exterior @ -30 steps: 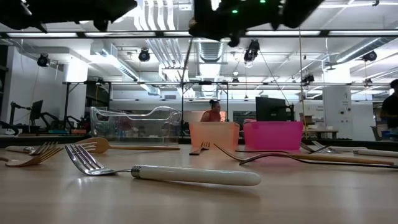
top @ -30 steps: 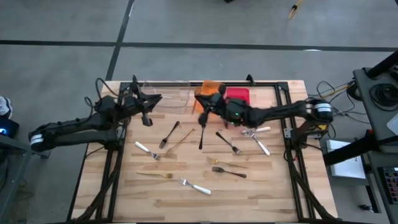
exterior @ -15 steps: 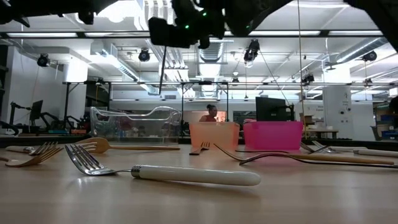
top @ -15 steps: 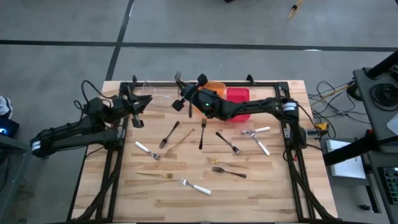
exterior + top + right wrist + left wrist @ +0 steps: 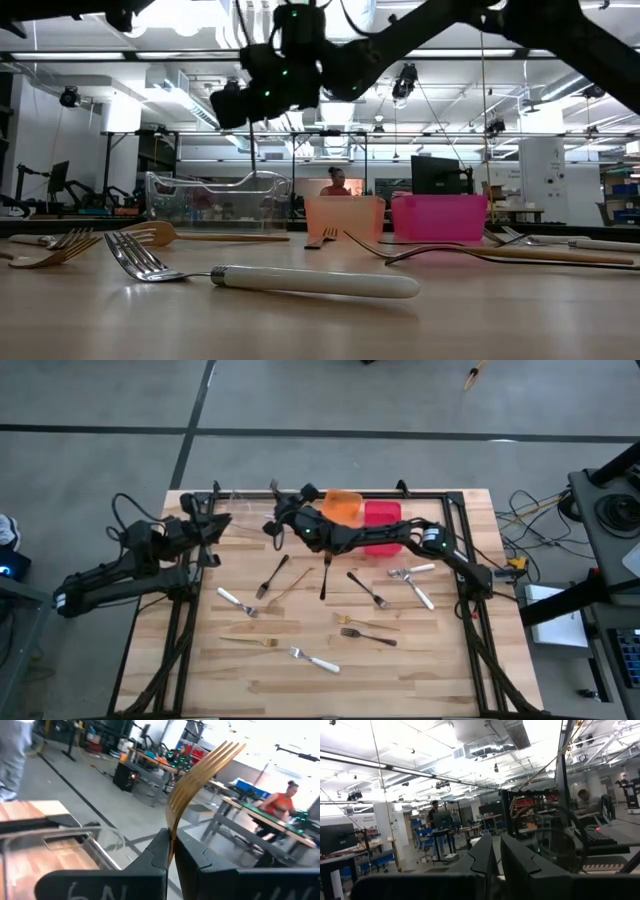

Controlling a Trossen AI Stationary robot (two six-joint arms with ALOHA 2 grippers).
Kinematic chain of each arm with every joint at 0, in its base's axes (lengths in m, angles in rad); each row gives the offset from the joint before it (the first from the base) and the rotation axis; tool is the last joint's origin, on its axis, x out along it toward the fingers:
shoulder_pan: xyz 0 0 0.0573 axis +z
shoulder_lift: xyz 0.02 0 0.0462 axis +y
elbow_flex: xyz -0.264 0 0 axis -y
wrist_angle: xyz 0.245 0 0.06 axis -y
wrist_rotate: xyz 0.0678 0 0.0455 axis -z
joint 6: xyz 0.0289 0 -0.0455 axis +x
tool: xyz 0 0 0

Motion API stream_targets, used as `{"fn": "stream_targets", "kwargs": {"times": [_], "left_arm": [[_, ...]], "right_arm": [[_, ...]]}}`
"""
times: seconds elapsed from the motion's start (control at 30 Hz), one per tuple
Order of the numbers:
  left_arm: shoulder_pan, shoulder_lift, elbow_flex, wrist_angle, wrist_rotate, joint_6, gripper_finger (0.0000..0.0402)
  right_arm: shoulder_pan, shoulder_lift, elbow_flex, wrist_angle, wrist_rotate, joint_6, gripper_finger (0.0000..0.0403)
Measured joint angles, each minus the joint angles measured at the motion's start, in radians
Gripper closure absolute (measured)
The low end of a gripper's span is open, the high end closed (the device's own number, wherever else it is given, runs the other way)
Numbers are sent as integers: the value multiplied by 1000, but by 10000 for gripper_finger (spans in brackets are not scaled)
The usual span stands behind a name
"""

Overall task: Sort silverware by color (type)
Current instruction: Put the gold fork into the transparent bin

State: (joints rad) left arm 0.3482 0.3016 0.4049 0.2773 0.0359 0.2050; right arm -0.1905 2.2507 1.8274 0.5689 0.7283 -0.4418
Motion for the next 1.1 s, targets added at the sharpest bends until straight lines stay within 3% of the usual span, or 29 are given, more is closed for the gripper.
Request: {"fn": "stream_targets", "kwargs": {"times": [0.43, 1.1], "left_arm": [[0, -14, -2, -12, 0, 15, 380], [0, -14, -2, -16, -1, 44, 380]], "right_arm": [[0, 179, 287, -262, 83, -63, 394], [-8, 208, 299, -341, 86, -39, 394]]}}
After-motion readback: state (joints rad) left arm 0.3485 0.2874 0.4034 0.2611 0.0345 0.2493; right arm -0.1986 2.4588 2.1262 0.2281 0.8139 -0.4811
